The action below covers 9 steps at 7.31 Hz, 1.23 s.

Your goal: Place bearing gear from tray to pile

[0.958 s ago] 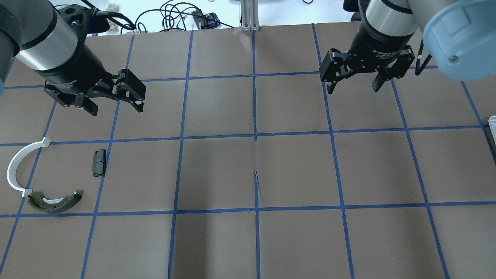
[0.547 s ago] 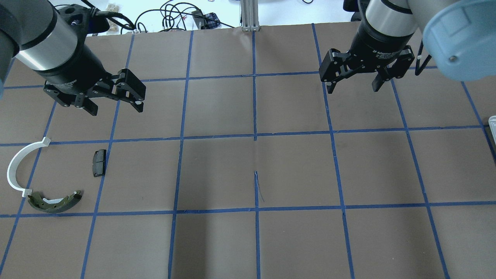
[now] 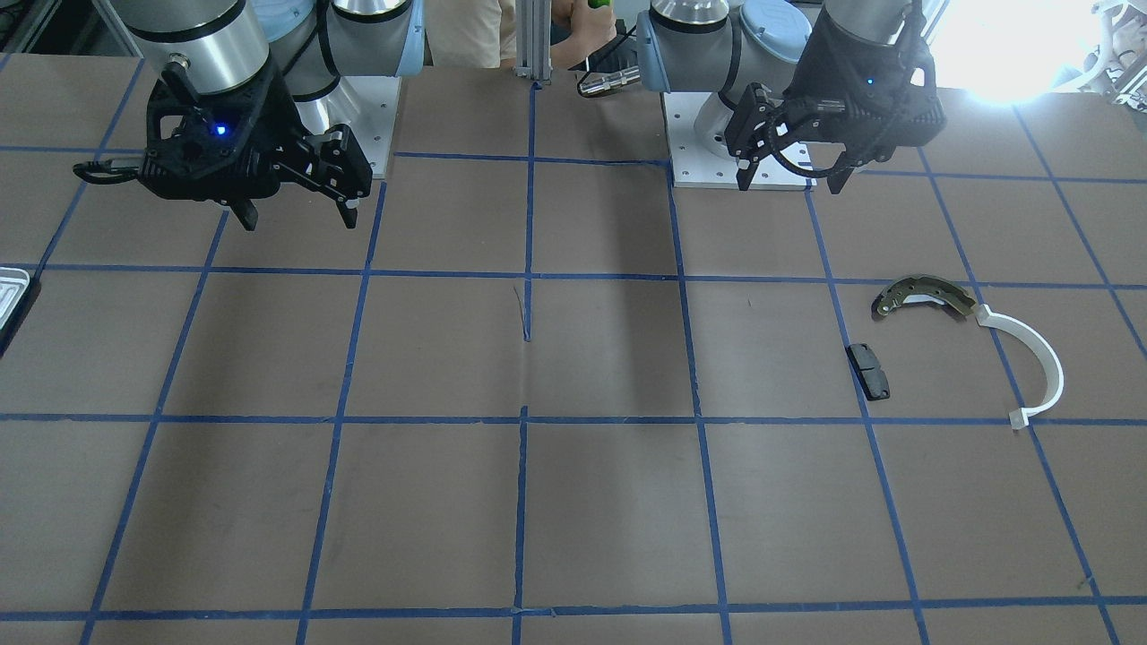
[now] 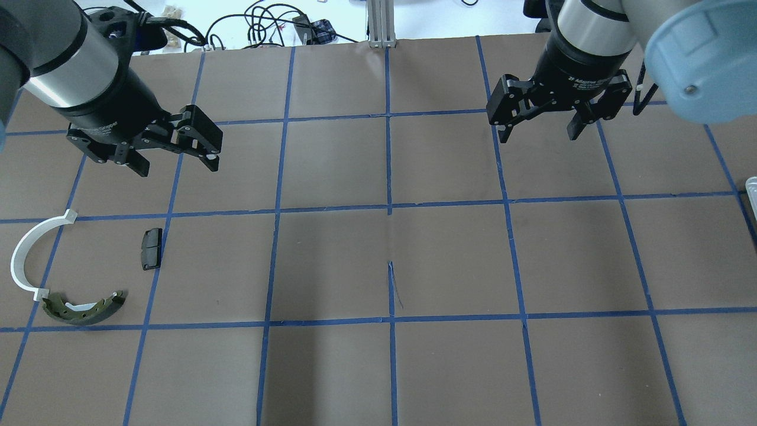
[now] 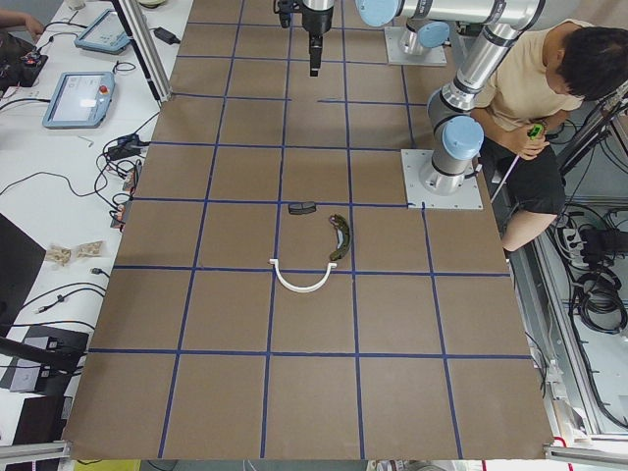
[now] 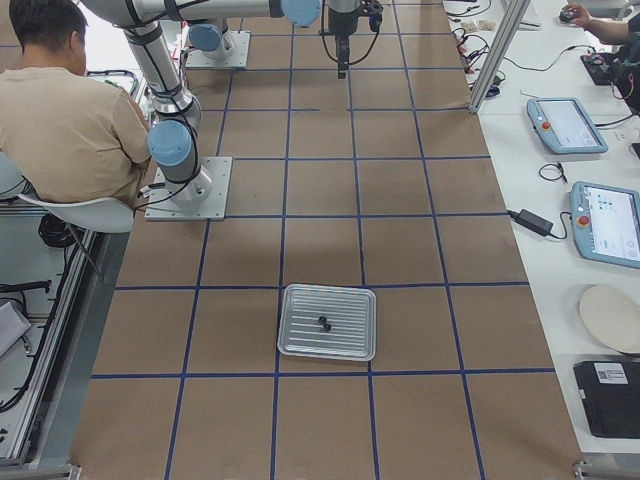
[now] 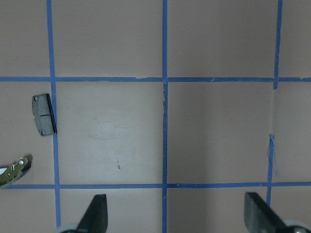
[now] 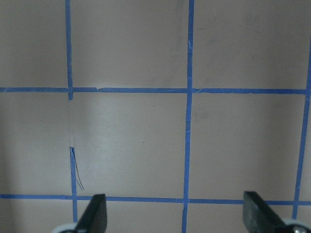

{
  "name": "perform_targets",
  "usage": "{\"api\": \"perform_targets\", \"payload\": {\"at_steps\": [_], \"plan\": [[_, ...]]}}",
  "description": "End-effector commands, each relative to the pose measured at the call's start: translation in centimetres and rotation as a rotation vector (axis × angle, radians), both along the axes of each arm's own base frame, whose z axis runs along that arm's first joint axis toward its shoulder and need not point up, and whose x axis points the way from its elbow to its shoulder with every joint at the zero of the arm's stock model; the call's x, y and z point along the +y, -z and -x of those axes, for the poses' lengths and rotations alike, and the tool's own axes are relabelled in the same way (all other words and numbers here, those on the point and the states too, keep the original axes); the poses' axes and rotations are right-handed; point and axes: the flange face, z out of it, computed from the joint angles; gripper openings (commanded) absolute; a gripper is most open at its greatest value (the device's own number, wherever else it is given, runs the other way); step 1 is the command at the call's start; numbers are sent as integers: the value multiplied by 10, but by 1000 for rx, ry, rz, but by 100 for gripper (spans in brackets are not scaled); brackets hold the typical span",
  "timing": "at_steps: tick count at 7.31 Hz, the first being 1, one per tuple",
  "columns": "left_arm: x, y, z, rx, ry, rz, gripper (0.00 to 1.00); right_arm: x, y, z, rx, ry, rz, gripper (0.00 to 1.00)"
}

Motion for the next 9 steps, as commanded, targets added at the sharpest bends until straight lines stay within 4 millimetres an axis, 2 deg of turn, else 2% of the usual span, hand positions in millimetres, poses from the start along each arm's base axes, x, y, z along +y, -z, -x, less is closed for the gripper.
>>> {"api": "perform_targets", "payload": {"at_steps": [1,2,3,5,6,7,8,9], "plan": [[0,0,0,0,0,0,100,-3,-4,5,5,-4,11,100],[0,0,0,0,0,0,100,-7,0,17,39,12,3,100],[0,0,0,0,0,0,100,-15,0,58,69,5,-4,100],[0,0,0,0,0,0,100,-13,-7,182,70,-161,-45,100],[-1,1,0,0,0,-1,100,-5,0,245,101,-306,-87,100],[0,0,0,0,0,0,100,1,12,307,101,-502,-125,100],[0,0,0,0,0,0,100,7,33,370,78,-550,-155,100],[-1,1,0,0,0,-1,100,0,68,434,84,-676,-160,100]]}}
